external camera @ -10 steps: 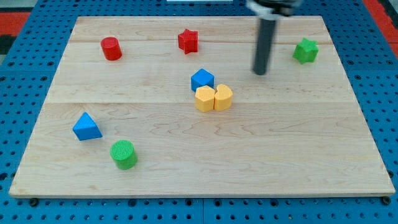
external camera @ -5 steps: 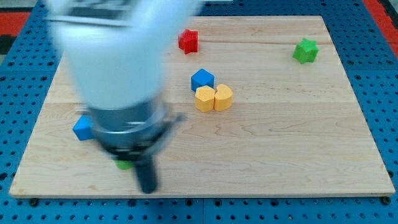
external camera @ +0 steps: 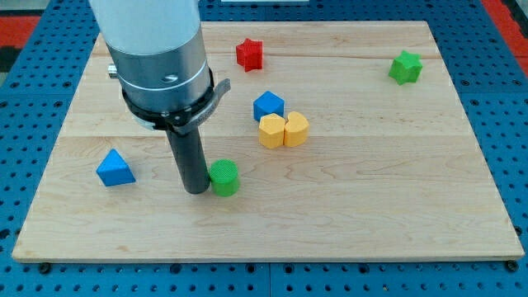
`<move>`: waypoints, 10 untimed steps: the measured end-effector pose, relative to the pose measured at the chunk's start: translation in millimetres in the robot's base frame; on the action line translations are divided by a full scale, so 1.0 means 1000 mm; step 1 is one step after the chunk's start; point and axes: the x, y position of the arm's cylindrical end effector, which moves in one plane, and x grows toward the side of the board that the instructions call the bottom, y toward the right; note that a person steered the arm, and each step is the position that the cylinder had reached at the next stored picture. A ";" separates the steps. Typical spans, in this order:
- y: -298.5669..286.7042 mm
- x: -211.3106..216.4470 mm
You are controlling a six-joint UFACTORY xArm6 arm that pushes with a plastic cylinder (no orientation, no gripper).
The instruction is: Push the green circle towards the left side of the yellow hexagon
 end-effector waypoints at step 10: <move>0.150 -0.003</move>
